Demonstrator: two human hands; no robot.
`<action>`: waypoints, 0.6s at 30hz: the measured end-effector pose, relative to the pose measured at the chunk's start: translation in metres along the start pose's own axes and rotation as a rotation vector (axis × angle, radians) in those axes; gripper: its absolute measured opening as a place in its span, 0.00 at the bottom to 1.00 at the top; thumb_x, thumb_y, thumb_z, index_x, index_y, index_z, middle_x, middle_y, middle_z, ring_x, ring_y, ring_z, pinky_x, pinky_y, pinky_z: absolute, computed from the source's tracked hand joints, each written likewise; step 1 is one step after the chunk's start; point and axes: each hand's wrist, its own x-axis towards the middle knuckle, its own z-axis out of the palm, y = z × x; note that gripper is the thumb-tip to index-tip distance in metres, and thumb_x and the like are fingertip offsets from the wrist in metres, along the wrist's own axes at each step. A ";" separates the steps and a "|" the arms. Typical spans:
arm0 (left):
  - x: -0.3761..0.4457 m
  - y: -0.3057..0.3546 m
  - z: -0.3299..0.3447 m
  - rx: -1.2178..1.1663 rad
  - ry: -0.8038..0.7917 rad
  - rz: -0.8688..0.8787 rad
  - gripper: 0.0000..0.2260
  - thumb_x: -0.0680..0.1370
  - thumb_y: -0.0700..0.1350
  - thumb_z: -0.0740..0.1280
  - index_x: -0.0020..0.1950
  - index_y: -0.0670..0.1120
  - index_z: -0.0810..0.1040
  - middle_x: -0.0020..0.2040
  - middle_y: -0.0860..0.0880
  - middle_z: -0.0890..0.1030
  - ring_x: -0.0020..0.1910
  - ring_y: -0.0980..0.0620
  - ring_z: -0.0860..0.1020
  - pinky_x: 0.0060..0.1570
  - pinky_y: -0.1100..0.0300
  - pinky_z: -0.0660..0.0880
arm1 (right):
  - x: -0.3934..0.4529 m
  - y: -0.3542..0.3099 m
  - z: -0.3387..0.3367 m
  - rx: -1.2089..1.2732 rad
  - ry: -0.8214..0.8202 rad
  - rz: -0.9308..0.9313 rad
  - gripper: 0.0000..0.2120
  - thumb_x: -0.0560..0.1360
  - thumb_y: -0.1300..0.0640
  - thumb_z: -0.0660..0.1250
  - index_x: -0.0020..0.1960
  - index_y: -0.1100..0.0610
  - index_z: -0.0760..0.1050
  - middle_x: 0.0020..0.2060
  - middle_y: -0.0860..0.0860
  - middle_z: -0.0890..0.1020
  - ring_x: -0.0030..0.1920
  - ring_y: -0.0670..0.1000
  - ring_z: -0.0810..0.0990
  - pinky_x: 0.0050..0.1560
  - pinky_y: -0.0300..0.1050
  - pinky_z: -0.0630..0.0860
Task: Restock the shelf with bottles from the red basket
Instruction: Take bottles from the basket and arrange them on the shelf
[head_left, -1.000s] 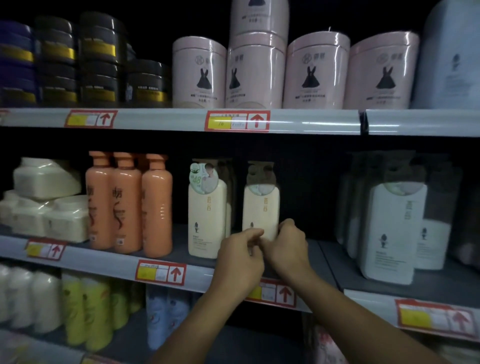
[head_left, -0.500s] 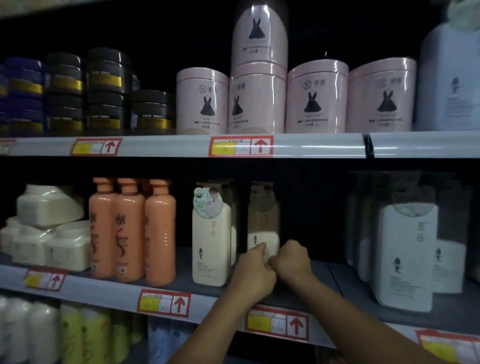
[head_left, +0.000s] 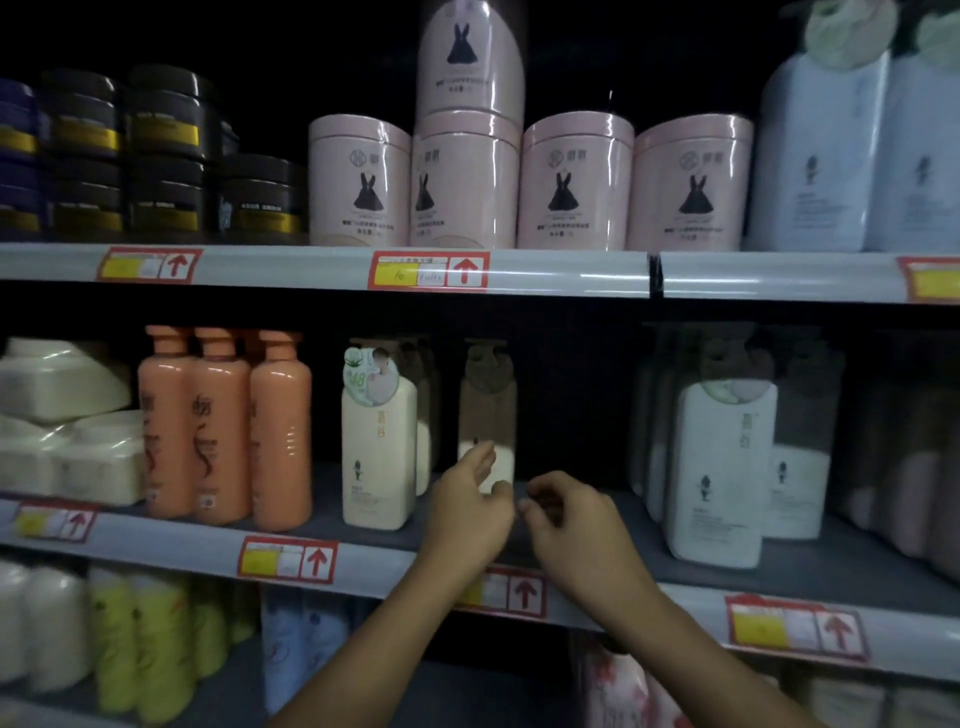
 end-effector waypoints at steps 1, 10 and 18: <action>-0.010 0.002 0.000 -0.087 0.007 -0.002 0.23 0.82 0.37 0.64 0.78 0.46 0.69 0.74 0.49 0.74 0.71 0.55 0.73 0.66 0.66 0.71 | -0.008 -0.002 -0.004 0.046 0.010 -0.012 0.10 0.81 0.53 0.68 0.60 0.52 0.81 0.49 0.44 0.85 0.50 0.40 0.83 0.46 0.25 0.73; -0.112 0.003 0.021 -0.421 -0.036 -0.044 0.12 0.82 0.38 0.66 0.63 0.50 0.80 0.60 0.50 0.85 0.60 0.56 0.82 0.63 0.61 0.77 | -0.102 0.003 -0.034 0.315 0.068 -0.029 0.04 0.81 0.53 0.68 0.54 0.48 0.81 0.42 0.35 0.82 0.47 0.29 0.80 0.45 0.21 0.71; -0.248 -0.126 0.068 -0.306 -0.455 -0.438 0.08 0.77 0.39 0.72 0.55 0.48 0.82 0.57 0.40 0.86 0.60 0.40 0.83 0.65 0.48 0.78 | -0.277 0.134 -0.001 -0.006 -0.344 0.260 0.02 0.78 0.59 0.71 0.47 0.55 0.81 0.37 0.48 0.84 0.40 0.47 0.83 0.45 0.45 0.78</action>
